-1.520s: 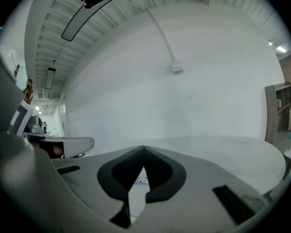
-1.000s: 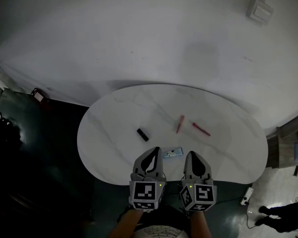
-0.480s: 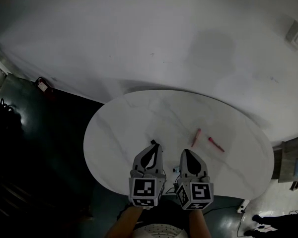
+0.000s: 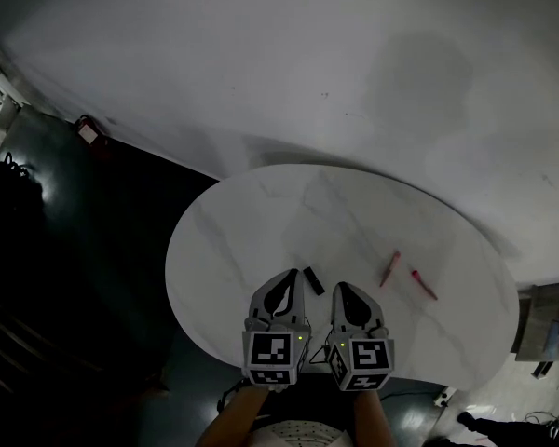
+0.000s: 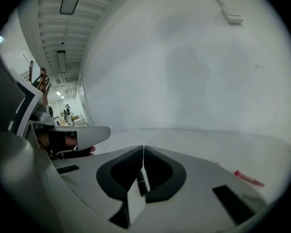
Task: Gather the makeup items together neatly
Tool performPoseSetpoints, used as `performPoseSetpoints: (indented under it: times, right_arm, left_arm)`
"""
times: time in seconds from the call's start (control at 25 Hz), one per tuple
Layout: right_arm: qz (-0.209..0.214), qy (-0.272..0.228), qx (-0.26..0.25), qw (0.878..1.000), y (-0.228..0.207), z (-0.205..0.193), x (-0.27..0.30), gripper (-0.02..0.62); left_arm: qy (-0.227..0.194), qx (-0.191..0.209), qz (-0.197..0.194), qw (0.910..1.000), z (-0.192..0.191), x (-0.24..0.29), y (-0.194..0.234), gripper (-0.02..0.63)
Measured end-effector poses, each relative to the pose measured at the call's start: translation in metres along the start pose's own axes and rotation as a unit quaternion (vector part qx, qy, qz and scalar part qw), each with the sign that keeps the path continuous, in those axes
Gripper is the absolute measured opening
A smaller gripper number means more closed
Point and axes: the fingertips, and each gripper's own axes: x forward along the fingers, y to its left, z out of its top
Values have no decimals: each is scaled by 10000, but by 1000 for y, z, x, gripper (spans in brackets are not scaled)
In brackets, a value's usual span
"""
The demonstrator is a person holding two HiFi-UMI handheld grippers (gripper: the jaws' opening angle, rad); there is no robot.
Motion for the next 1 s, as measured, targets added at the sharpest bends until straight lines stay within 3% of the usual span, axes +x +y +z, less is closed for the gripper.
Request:
performPoseSetpoints:
  times: [0.48, 0.6, 1.0]
  right_arm:
    - [385, 615, -199, 9972, 23, -20, 31, 29]
    - [502, 854, -229, 9948, 24, -29, 37, 69]
    - [940, 1349, -731, 9837, 29, -53, 52, 96]
  left_arm:
    - [172, -323, 434, 9984, -18, -2, 34, 38]
    - [190, -399, 538, 9976, -22, -1, 38, 38]
    - [369, -628, 958, 9927, -39, -6, 40, 38]
